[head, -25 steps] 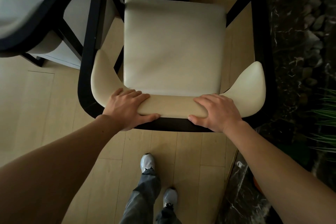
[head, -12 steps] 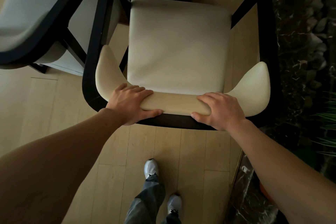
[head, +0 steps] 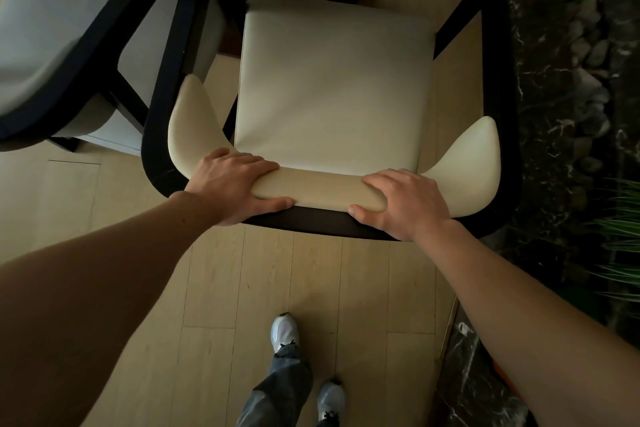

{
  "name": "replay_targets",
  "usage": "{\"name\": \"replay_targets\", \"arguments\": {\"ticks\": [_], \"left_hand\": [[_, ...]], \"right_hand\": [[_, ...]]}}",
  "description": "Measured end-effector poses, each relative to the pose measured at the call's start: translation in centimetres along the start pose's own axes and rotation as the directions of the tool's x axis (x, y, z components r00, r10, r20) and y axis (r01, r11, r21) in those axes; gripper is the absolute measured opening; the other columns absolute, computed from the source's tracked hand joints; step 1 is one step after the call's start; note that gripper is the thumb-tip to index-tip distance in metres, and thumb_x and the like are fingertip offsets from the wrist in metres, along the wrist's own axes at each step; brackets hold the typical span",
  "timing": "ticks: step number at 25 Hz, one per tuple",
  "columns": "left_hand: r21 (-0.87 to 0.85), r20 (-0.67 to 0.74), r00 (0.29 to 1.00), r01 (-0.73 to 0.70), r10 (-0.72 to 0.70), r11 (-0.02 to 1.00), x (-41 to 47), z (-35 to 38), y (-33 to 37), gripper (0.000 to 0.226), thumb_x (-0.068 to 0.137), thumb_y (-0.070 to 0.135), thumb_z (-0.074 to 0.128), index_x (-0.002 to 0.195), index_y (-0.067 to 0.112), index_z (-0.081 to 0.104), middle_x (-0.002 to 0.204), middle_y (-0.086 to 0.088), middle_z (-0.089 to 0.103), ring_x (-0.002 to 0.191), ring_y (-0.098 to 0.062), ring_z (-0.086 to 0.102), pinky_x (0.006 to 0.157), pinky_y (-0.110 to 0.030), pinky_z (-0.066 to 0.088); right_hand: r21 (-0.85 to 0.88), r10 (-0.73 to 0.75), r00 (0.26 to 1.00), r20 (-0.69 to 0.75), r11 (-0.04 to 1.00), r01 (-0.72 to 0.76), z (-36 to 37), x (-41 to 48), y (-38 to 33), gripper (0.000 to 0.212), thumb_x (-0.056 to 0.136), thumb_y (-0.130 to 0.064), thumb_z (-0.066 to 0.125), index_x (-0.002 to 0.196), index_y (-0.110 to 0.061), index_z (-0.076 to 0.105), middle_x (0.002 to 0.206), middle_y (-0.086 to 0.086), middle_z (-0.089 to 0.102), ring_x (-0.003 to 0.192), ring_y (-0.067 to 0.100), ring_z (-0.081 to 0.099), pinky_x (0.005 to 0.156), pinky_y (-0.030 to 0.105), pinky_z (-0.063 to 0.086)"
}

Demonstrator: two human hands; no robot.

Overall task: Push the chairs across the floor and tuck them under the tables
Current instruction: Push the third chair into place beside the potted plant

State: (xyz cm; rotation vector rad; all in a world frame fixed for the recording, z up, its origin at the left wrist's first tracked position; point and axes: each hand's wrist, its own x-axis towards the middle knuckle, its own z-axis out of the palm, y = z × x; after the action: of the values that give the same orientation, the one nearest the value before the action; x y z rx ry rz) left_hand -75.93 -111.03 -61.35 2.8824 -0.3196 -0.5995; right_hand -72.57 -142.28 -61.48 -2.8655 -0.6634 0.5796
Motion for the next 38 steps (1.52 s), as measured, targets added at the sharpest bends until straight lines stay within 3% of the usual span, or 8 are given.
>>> {"name": "replay_targets", "arguments": {"ticks": [5, 17, 28, 38], "left_hand": [[0.015, 0.005, 1.000, -0.011, 0.011, 1.000, 1.4, -0.9, -1.1, 0.098, 0.071, 0.098, 0.015, 0.137, 0.035, 0.050, 0.133, 0.007, 0.062, 0.124, -0.019, 0.055, 0.109, -0.046, 0.033], [0.015, -0.026, 1.000, -0.014, 0.014, 1.000, 1.2, -0.8, -0.8, 0.097, 0.073, 0.095, 0.015, 0.133, 0.031, 0.056, 0.130, 0.004, 0.064, 0.121, -0.020, 0.057, 0.106, -0.045, 0.036], [0.033, -0.037, 0.999, -0.015, 0.016, 0.999, 1.2, -0.9, -0.8, 0.096, 0.074, 0.095, 0.016, 0.132, 0.031, 0.056, 0.129, 0.005, 0.065, 0.120, -0.019, 0.057, 0.106, -0.045, 0.035], [0.027, 0.013, 0.999, -0.045, 0.044, 0.999, 0.8, -1.1, -1.7, 0.094, 0.076, 0.093, 0.021, 0.135, 0.027, 0.055, 0.132, 0.002, 0.064, 0.126, -0.022, 0.055, 0.110, -0.050, 0.033]], "right_hand": [[-0.012, -0.004, 0.999, -0.038, 1.000, 0.004, -0.3, 1.4, -0.2, 0.082, 0.076, -0.087, 0.028, 0.120, -0.026, 0.063, 0.116, -0.005, 0.067, 0.106, 0.020, 0.059, 0.079, 0.037, 0.047], [0.034, 0.013, 0.999, -0.042, 0.999, -0.011, -0.3, 1.1, -0.2, 0.085, 0.074, -0.087, 0.029, 0.123, -0.025, 0.062, 0.120, -0.004, 0.066, 0.111, 0.022, 0.059, 0.087, 0.042, 0.046], [-0.005, 0.000, 0.998, -0.058, 1.000, 0.000, 0.0, 1.2, 0.0, 0.085, 0.075, -0.087, 0.028, 0.123, -0.026, 0.062, 0.119, -0.003, 0.067, 0.109, 0.021, 0.059, 0.084, 0.041, 0.046], [-0.057, -0.049, 0.990, -0.131, 0.997, 0.042, 0.6, 0.5, -1.2, 0.076, 0.083, -0.077, 0.033, 0.113, -0.016, 0.067, 0.102, 0.001, 0.070, 0.097, 0.023, 0.065, 0.076, 0.037, 0.050]]}}
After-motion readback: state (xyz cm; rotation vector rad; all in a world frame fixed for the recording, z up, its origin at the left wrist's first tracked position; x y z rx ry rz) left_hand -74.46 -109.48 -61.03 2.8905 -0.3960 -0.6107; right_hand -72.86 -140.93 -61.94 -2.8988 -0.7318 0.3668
